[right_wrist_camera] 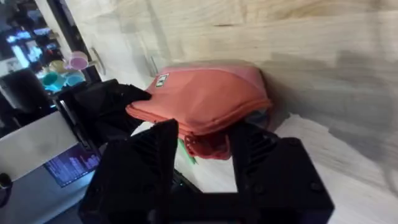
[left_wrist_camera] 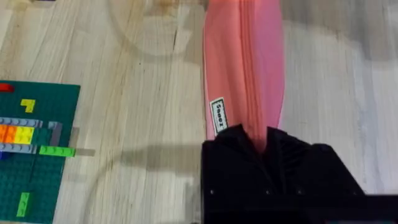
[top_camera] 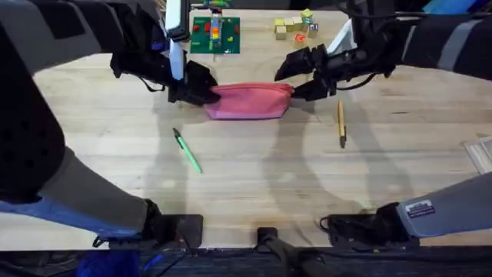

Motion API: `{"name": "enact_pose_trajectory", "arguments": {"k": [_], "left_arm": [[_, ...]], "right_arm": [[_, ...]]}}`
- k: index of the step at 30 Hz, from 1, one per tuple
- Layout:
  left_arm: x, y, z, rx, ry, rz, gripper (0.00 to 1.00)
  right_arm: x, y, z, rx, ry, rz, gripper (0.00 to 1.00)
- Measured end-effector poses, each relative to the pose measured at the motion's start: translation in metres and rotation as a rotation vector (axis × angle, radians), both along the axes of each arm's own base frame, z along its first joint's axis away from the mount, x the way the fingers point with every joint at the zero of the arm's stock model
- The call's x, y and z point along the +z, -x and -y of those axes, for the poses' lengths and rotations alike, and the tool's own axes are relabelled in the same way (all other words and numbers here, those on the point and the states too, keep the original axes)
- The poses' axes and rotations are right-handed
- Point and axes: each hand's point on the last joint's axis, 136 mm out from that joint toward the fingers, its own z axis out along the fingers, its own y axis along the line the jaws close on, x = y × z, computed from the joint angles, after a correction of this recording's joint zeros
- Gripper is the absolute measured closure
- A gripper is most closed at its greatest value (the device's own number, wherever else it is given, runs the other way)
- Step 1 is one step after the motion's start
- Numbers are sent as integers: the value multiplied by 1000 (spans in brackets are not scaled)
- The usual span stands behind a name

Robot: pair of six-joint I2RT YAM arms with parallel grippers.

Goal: Unzip the bag, pick up the pens from the table one at a time and place them inside, then zip the bag closed.

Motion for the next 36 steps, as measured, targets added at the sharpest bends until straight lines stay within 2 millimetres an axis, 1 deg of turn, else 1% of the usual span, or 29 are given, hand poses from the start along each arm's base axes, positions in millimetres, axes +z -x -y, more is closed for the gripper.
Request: {"name": "enact_pose_trajectory", "arguments": {"k": [2,5,7,8,9,20,22,27,32,36], "left_arm": [[0,0,0,0,0,0,957],[0,0,0,0,0,0,957],[0,0,0,0,0,0,957],[0,0,0,0,0,0,957],[0,0,0,0,0,0,957],[0,0,0,0,0,-3,957],[0,1,0,0,0,-3,957],[0,0,-1,2,-1,-2,957],[0,0,0,1,-1,-2,956],[0,0,0,1,-1,-2,956]], "right_arm": [[1,0,-1,2,-5,-1,525],[1,1,-1,5,-11,-2,655],[1,1,-2,9,-11,1,815],[2,1,-2,10,-13,1,918],[2,1,-2,11,-13,2,954],[3,2,-3,55,-9,50,967],[6,2,-3,66,-5,73,968],[32,3,-4,98,2,181,968],[65,6,-5,115,0,297,969],[74,8,-5,116,2,328,968]]}}
